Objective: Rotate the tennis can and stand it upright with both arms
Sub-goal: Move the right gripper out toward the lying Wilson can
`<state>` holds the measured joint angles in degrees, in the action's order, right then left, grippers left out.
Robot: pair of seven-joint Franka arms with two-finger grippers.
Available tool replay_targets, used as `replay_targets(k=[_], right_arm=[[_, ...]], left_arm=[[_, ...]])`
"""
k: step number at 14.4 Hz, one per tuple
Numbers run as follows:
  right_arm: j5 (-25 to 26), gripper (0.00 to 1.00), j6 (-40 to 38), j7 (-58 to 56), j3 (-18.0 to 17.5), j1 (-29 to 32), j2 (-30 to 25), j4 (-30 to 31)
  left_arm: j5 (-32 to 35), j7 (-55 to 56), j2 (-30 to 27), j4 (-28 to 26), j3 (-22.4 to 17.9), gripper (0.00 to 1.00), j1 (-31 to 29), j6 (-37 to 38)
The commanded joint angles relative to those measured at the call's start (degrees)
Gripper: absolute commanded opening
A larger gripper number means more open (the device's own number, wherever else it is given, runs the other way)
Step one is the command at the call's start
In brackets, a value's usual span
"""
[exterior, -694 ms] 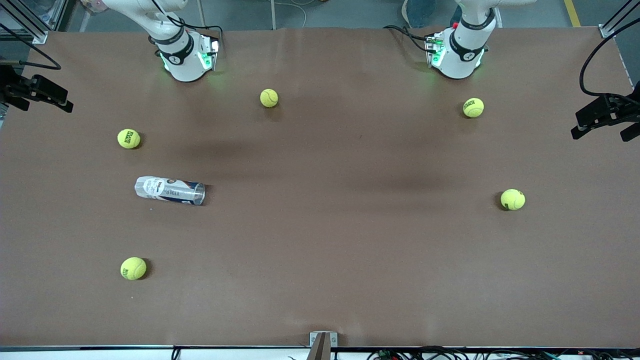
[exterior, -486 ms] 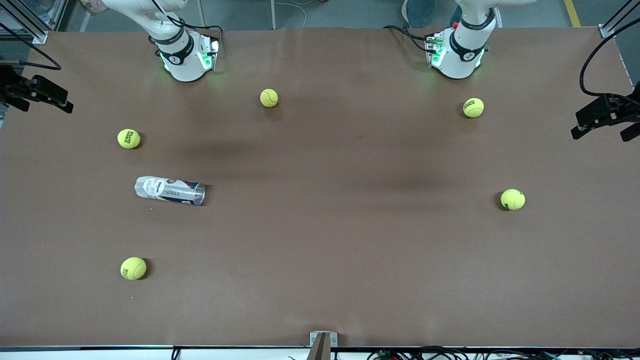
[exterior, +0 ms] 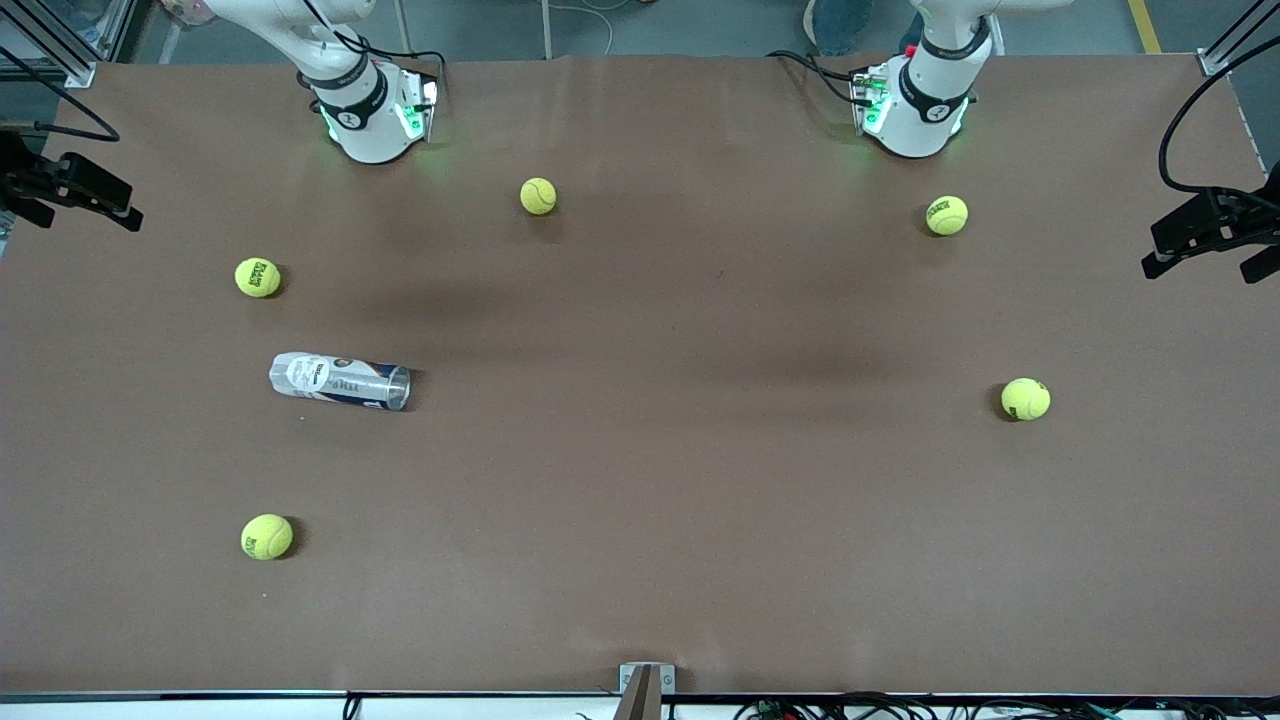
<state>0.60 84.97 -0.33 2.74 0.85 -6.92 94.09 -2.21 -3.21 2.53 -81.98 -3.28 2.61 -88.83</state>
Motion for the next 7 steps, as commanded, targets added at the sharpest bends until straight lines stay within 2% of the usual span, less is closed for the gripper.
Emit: replay_targets(k=[1, 4, 7], right_arm=[[0.5, 1.0, 0.8, -0.3, 0.0, 0.6, 1.7, -0.7], [0.3, 1.0, 6.1, -0.3, 0.2, 2.0, 7.0, -1.2], [0.5, 1.0, 9.2, -0.5, 0.3, 3.5, 9.3, -1.2]], left_arm=[[0.0, -0.1, -0.8, -0.7, 0.0, 1.0, -0.1, -0.2], [0.0, -0.1, -0.8, -0.8, 0.0, 1.0, 0.0, -0.3], [0.1, -0.2, -0.7, -0.7, 0.0, 1.0, 0.0, -0.3]])
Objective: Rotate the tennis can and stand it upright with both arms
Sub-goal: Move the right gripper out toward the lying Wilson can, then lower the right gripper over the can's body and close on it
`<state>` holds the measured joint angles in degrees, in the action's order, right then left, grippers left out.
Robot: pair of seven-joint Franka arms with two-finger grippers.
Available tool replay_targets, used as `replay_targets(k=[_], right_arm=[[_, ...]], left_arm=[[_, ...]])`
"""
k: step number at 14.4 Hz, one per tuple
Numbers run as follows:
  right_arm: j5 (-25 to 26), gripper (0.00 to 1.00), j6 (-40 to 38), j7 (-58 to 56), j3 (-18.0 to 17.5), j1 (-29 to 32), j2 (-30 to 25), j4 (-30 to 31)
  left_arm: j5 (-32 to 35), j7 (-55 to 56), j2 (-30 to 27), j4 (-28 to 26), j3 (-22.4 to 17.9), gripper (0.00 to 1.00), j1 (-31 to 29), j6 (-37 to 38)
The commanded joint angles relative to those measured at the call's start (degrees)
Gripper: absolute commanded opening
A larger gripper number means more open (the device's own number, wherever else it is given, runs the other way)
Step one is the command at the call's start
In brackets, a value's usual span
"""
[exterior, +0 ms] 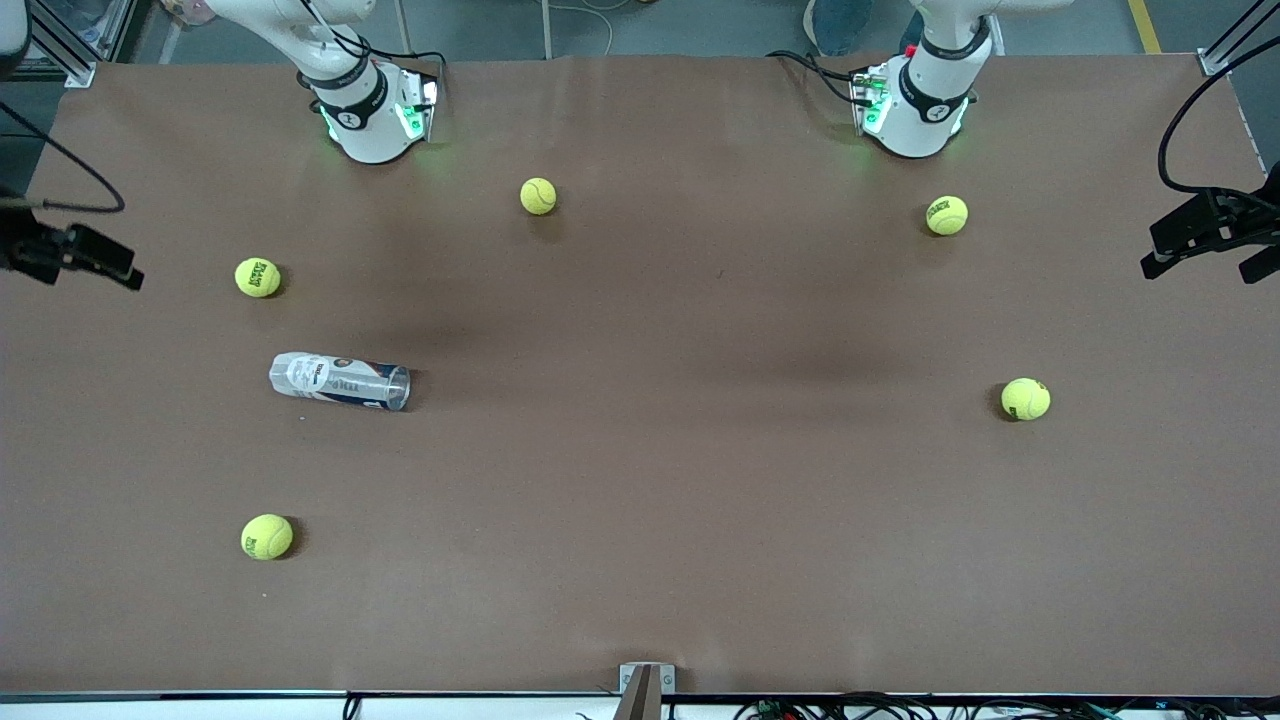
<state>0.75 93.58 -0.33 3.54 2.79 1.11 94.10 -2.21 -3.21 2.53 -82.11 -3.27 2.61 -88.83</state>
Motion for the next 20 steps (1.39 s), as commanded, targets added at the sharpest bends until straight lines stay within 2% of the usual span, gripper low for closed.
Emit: replay_targets(k=[1, 5, 8, 12, 16, 20], right_arm=[[0.5, 1.0, 1.2, -0.7, -0.5, 2.1, 1.8, -1.2], [1.0, 1.0, 3.0, 0.3, -0.4, 2.8, 4.5, -1.6], [0.9, 1.0, 1.7, 28.1, -0.5, 2.5, 4.8, -0.8], [0.0, 1.0, -0.1, 56.5, -0.7, 1.3, 6.1, -0.3], [-0.8, 1.0, 0.0, 76.4, -0.7, -1.5, 7.6, 0.6], [-1.3, 1.0, 1.9, 90.9, -0.7, -4.0, 11.1, 2.3]], left_arm=[[0.1, -0.2, -0.7, -0.7, 0.0, 1.0, 0.0, -0.3], [0.1, -0.2, -0.7, -0.7, 0.0, 1.0, 0.0, -0.2], [0.1, -0.1, -0.7, -0.7, 0.0, 1.0, 0.1, -0.2], [0.1, -0.1, -0.7, -0.7, 0.0, 1.0, 0.1, -0.2], [0.1, -0.2, -0.7, -0.7, 0.0, 1.0, 0.1, -0.2], [0.1, -0.2, -0.7, -0.7, 0.0, 1.0, 0.1, -0.2]])
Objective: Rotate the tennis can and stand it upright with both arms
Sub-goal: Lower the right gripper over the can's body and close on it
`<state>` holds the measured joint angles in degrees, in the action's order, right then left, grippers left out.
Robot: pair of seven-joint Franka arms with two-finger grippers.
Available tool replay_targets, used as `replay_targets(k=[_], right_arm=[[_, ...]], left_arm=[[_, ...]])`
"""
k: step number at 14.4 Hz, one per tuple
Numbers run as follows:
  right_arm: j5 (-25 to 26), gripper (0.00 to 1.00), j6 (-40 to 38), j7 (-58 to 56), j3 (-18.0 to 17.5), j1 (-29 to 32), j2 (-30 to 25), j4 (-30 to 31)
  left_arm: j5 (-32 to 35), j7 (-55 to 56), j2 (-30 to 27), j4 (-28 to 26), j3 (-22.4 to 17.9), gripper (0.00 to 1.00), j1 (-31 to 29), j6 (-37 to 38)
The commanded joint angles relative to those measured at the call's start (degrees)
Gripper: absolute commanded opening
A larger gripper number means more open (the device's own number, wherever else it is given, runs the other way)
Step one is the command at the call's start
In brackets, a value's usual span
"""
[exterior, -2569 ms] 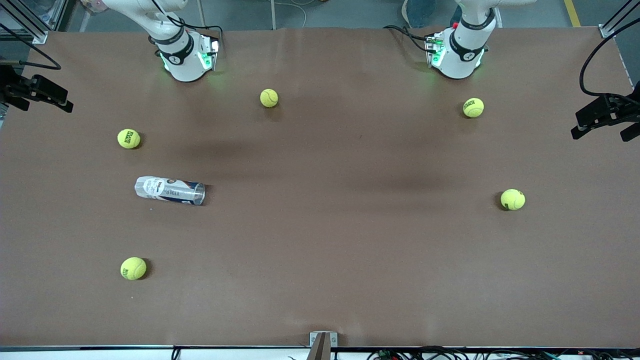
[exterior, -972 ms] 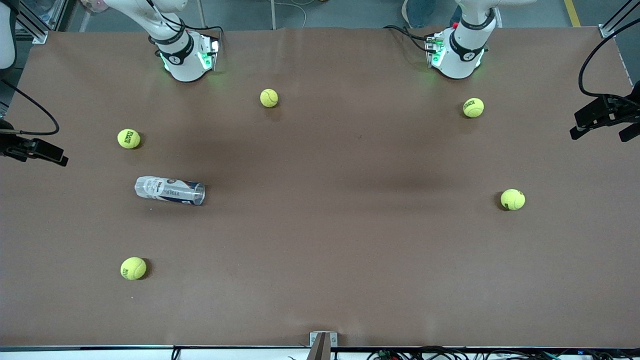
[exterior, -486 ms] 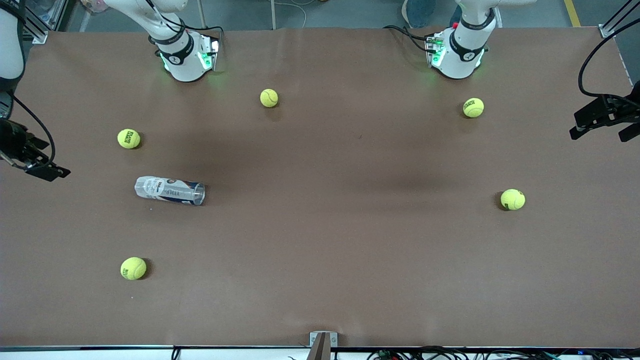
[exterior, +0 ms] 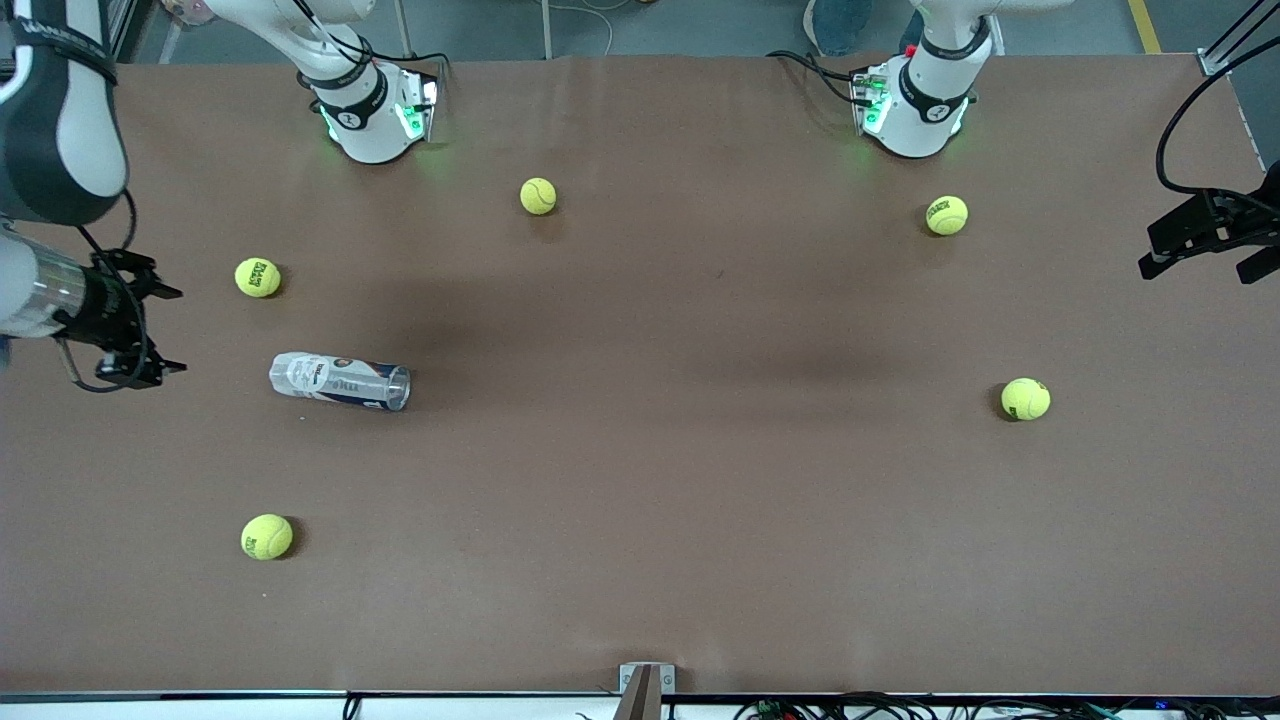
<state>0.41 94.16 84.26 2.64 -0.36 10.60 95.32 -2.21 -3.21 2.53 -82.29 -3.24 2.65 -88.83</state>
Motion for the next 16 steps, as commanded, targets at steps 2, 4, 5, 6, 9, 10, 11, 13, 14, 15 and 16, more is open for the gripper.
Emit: replay_targets(k=[2, 4, 5, 6, 9, 10, 11, 13, 14, 15, 16], right_arm=[[-1.1, 1.0, 3.6, 9.9, 0.2, -1.8, 1.9, 3.6], [-1.1, 1.0, 6.8, 13.1, 0.2, -3.0, 1.9, 7.0], [-1.1, 1.0, 9.0, 13.3, 0.2, -3.1, 1.9, 9.2], [-1.1, 1.0, 11.6, 13.5, 0.2, -3.4, 1.9, 11.7], [-1.1, 1.0, 21.6, 14.3, 0.1, -3.6, 1.8, 19.8], [-1.1, 1.0, 25.7, 14.7, 0.1, -4.0, 1.8, 22.6], [-1.1, 1.0, 29.3, 15.8, 0.1, -4.4, 1.8, 25.1], [-1.1, 1.0, 33.5, 16.2, 0.2, -4.5, 2.0, 27.5], [-1.1, 1.0, 34.2, 16.1, 0.2, -4.2, 2.6, 27.8], [-1.1, 0.99, 34.9, 16.1, 0.2, -4.2, 3.2, 28.3], [-1.1, 0.99, 36.3, 16.1, 0.2, -4.2, 3.7, 28.8]], left_arm=[[0.1, -0.2, -0.7, -0.5, 0.0, 1.0, 0.1, -0.2], [0.1, -0.2, -0.7, -0.5, 0.0, 1.0, 0.1, -0.2], [0.1, -0.2, -0.7, -0.5, 0.0, 1.0, 0.1, -0.2], [0.1, -0.2, -0.7, -0.5, 0.0, 1.0, 0.1, -0.2], [0.1, -0.2, -0.7, -0.5, 0.0, 1.0, 0.1, -0.2], [0.1, -0.2, -0.7, -0.5, 0.0, 1.0, 0.1, -0.2], [0.1, -0.2, -0.7, -0.5, 0.0, 1.0, 0.1, -0.2], [0.1, -0.2, -0.7, -0.5, 0.0, 1.0, 0.1, -0.2], [0.1, -0.2, -0.7, -0.5, 0.0, 1.0, 0.1, -0.2], [0.1, -0.2, -0.7, -0.5, 0.0, 1.0, 0.1, -0.2], [0.1, -0.2, -0.7, -0.5, 0.0, 1.0, 0.1, -0.2]])
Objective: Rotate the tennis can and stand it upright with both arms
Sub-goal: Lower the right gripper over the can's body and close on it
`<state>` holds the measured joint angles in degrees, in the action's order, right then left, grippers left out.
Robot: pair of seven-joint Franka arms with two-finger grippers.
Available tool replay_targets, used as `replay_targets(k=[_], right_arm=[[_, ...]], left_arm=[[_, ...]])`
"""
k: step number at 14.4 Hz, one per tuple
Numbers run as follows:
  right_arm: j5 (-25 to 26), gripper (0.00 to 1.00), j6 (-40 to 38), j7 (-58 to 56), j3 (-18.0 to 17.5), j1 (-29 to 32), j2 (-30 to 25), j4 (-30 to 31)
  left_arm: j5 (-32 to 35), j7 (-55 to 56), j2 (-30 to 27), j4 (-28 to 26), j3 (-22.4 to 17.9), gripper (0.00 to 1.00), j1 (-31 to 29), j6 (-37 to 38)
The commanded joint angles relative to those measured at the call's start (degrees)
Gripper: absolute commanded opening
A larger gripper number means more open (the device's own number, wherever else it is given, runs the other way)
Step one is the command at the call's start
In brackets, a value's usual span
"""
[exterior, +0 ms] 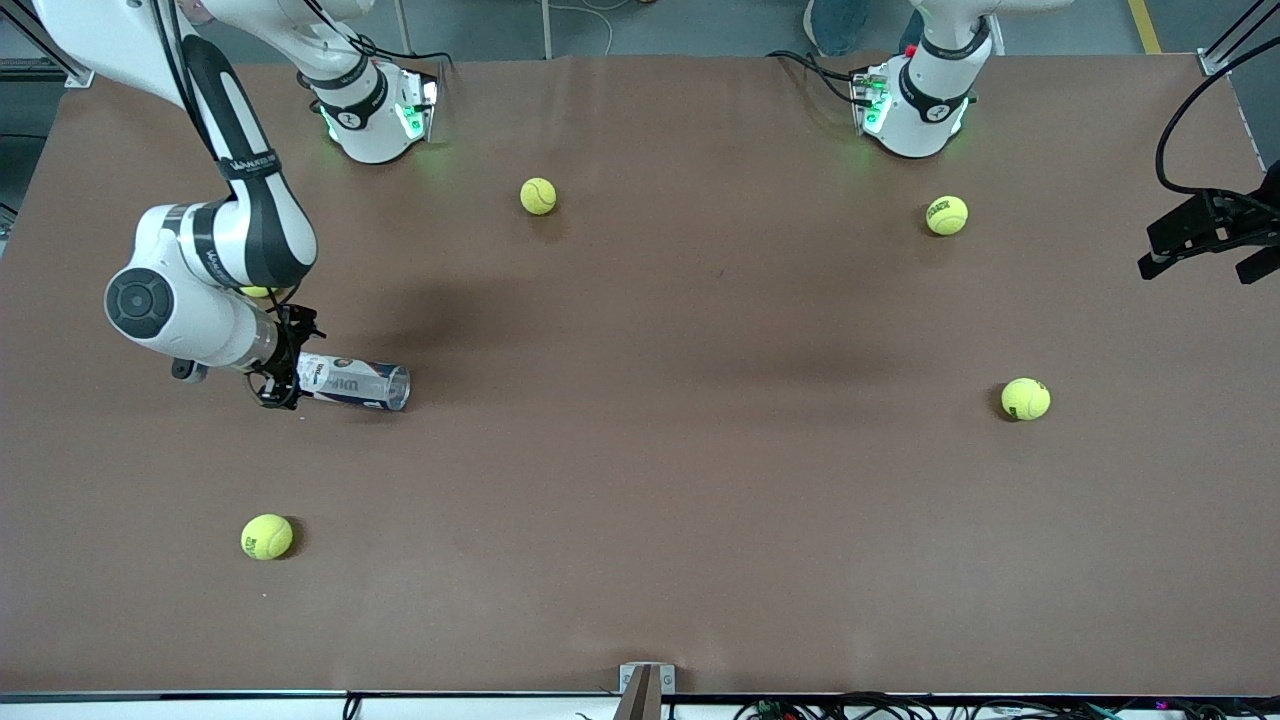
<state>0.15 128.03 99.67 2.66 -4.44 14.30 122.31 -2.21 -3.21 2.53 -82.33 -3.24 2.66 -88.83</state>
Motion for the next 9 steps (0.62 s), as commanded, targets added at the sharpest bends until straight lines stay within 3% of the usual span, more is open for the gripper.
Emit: replay_targets(k=[1, 5, 9], right_arm=[[-0.8, 0.99, 4.8, 0.6, 0.1, -0.1, 0.5, 3.1], [0.1, 0.99, 12.2, 0.0, 0.3, 0.5, 4.9, 4.3], [1.5, 0.99, 14.5, -0.1, 0.4, 0.8, 6.6, 4.3]], left_arm=[[0.1, -0.2, -0.7, -0.5, 0.0, 1.0, 0.1, -0.2], [0.1, -0.2, -0.7, -0.5, 0.0, 1.0, 0.1, -0.2], [0.1, -0.2, -0.7, -0.5, 0.0, 1.0, 0.1, -0.2]])
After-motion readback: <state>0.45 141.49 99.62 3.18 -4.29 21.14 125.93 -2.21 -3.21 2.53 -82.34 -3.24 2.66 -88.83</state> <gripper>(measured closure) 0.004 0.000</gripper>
